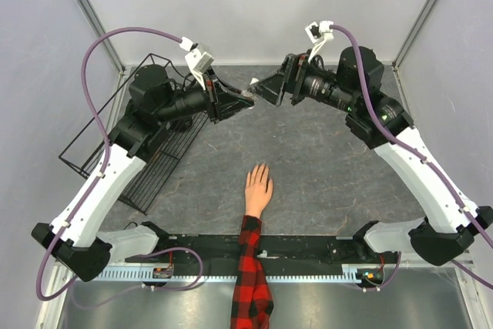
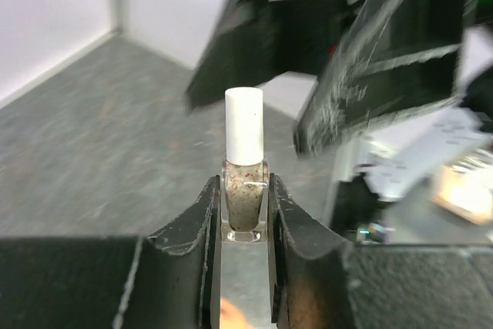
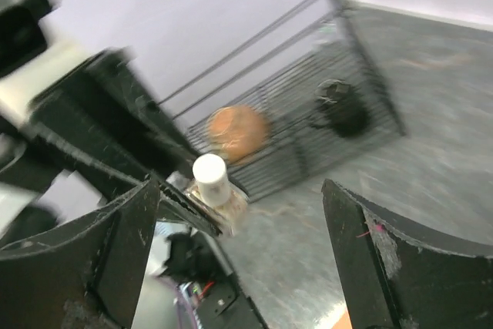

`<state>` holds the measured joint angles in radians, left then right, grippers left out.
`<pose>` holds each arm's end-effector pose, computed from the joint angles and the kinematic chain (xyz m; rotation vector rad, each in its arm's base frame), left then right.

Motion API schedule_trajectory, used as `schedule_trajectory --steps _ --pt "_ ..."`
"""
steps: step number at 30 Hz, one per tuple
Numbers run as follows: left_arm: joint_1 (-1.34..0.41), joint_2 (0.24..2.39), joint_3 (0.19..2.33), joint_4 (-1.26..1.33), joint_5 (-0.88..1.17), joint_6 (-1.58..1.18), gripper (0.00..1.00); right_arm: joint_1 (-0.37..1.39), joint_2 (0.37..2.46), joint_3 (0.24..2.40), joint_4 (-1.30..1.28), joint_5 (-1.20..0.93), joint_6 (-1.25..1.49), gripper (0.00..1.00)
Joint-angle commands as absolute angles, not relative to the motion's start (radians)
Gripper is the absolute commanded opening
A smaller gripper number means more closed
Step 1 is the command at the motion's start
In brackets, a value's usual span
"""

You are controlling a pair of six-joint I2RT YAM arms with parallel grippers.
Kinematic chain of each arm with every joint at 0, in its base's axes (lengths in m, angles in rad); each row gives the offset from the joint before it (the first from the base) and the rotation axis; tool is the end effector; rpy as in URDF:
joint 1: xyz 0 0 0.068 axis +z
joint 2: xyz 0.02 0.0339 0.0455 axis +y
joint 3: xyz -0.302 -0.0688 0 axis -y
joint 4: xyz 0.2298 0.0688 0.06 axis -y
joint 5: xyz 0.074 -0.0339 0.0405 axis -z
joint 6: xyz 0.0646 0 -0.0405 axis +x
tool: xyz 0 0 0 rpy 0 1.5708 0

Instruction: Paint the nails

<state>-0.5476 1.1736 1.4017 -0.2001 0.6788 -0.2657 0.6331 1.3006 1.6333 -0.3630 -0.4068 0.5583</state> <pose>0.1818 -0.1584 0.5059 0.7849 1.4743 -1.1477 0.2028 0.1805 0.5323 -0.4065 1.6986 1.2246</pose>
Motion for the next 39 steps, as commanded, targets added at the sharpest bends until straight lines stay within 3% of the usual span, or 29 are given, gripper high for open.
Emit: schedule_trajectory --steps 1,9,18,22,23,24,26,27,28,31,33,36,38,39 --pt "-0.563 1.178 1.433 -0.273 0.474 -0.081 0.02 0.643 1.357 1.819 -0.583 -0.080 0.545 0.93" --pt "-0.594 1.174 1.434 -0.275 0.342 -0.037 0.02 0.788 1.459 1.980 -0.655 0.112 0.561 0.84" --pt "-0.627 1.126 1.355 -0.167 0.278 -0.067 0.02 0.851 1.540 2.040 -0.698 0.206 0.578 0.56" --pt "-0.641 1.114 1.339 -0.161 0.272 -0.078 0.02 0.856 1.557 2.049 -0.696 0.206 0.577 0.48" --pt "-0.641 1.112 1.336 -0.160 0.272 -0.081 0.02 0.856 1.563 2.054 -0.696 0.201 0.574 0.44" --pt "-0.643 1.109 1.332 -0.158 0.273 -0.084 0.02 0.856 1.566 2.052 -0.693 0.187 0.568 0.32" --pt "-0.643 1.105 1.324 -0.152 0.278 -0.106 0.02 0.856 1.566 2.051 -0.687 0.173 0.560 0.19" --pt "-0.643 1.100 1.312 -0.144 0.284 -0.115 0.02 0.856 1.565 2.049 -0.684 0.164 0.548 0.06" --pt "-0.643 1.098 1.307 -0.132 0.297 -0.124 0.02 0.856 1.562 2.043 -0.680 0.144 0.539 0.00" --pt "-0.623 1.098 1.313 -0.126 0.426 -0.192 0.02 0.832 1.513 1.971 -0.606 -0.036 0.468 0.00" --pt "-0.568 1.095 1.299 -0.083 0.648 -0.282 0.02 0.805 1.447 1.875 -0.545 -0.165 0.422 0.00" --pt "-0.476 1.083 1.189 0.251 1.004 -0.571 0.02 0.752 1.326 1.680 -0.323 -0.630 0.376 0.00" --pt "-0.457 1.092 1.145 0.614 1.157 -0.878 0.02 0.735 1.280 1.559 -0.029 -0.966 0.553 0.00" --pt "-0.457 1.106 1.134 0.726 1.202 -0.979 0.02 0.735 1.284 1.548 0.051 -1.020 0.640 0.00"
